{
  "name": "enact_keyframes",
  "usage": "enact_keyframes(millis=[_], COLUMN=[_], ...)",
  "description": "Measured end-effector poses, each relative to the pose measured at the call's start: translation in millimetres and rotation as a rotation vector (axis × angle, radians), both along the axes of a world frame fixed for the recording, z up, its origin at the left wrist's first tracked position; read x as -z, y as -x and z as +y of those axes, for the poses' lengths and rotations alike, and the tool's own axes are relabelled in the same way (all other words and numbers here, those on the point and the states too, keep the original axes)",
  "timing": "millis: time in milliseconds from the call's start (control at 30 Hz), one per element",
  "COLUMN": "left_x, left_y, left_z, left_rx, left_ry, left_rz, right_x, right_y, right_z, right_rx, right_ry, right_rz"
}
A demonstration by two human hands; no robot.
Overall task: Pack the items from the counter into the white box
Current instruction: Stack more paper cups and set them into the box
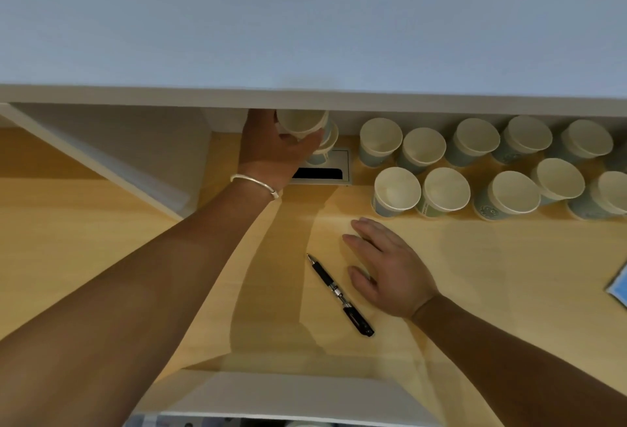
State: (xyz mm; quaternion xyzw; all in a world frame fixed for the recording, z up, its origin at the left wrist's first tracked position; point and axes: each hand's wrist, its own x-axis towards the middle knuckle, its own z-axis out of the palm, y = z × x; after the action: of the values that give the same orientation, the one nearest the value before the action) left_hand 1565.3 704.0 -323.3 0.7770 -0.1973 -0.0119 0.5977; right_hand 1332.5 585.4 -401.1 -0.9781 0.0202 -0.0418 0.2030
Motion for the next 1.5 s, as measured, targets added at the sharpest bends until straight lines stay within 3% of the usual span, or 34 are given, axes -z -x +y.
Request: enact_keyframes(millis=[400, 733, 1333, 1400, 1500], left_x=[30, 29, 1, 0, 0], left_y=[-2, 10, 67, 70, 70], left_z=[-13, -5, 130, 128, 123], left_rx=[0.091, 0.195, 0.223, 0.215, 0.193], left_ry=[-0.170, -0.281, -0.757, -0.753, -0.718], left_rz=[-0.127, 0.011, 0.034, 0.048, 0.063], right_x=[4, 3, -14, -26, -52], right_y=[0, 0, 3, 8, 14], right_z=[-2, -1, 4, 7, 5], right_rx=[-0.003, 0.008, -0.018, 0.067, 0.244], right_ry=[-0.042, -0.057, -0.054, -0.185, -0.253], right_rz=[-0.009, -0.011, 0.016, -0.039, -0.317])
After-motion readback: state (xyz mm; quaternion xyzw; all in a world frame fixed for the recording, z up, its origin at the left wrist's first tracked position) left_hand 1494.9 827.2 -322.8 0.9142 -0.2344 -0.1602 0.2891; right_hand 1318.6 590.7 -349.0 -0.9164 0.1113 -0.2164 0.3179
